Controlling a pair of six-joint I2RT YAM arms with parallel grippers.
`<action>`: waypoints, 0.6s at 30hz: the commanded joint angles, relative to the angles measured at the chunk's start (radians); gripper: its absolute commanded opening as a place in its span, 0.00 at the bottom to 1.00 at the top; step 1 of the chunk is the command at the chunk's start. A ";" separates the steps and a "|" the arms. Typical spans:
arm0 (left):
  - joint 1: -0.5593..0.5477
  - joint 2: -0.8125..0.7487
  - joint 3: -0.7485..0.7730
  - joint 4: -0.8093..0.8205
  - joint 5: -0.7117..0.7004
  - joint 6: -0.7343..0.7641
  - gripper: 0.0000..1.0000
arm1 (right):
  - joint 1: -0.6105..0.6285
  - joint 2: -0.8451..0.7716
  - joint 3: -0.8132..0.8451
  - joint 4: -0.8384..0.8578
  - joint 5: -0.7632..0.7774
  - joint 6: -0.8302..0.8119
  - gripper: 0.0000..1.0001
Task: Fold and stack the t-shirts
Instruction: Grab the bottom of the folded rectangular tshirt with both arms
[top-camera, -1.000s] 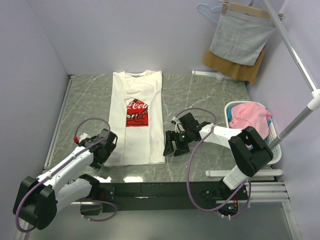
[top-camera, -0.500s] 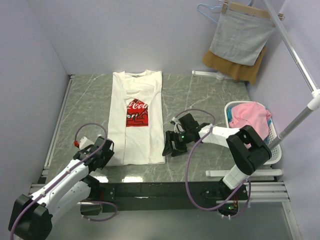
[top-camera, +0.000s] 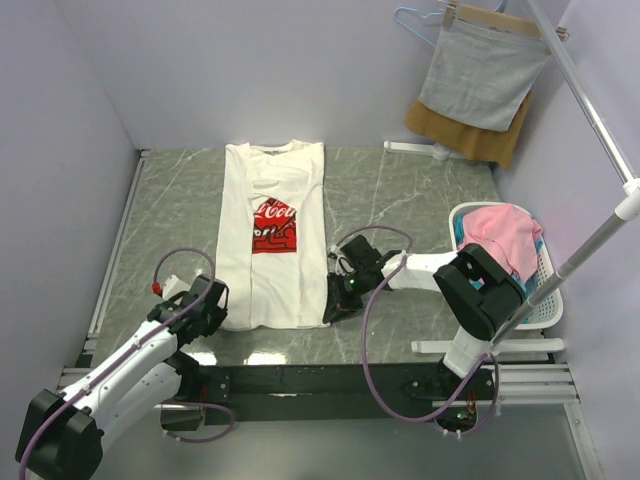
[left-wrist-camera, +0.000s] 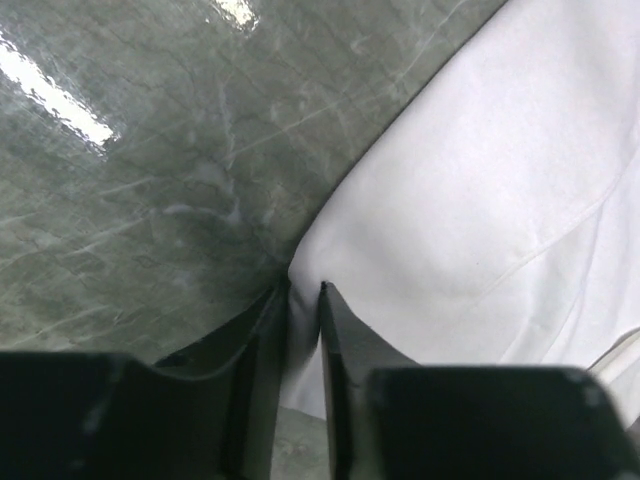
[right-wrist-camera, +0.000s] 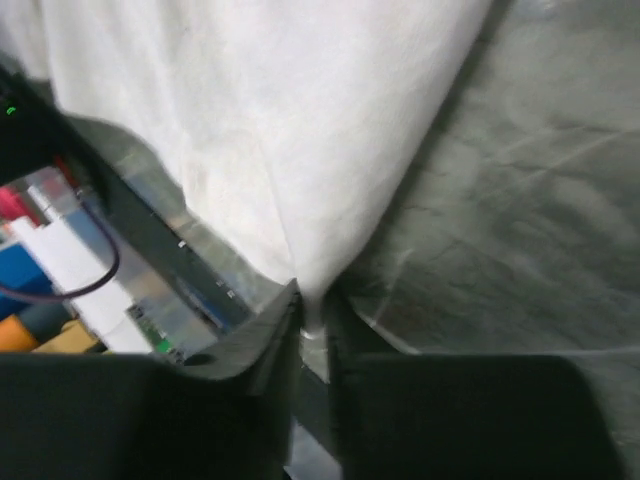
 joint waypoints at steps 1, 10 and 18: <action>-0.008 -0.009 -0.006 0.013 0.020 0.011 0.17 | 0.008 0.015 0.019 0.010 0.087 0.016 0.11; -0.025 -0.041 0.046 0.003 0.094 0.034 0.01 | 0.007 -0.134 0.008 -0.121 0.213 -0.024 0.00; -0.071 -0.077 0.063 -0.042 0.178 0.018 0.40 | 0.004 -0.182 -0.021 -0.182 0.253 -0.023 0.07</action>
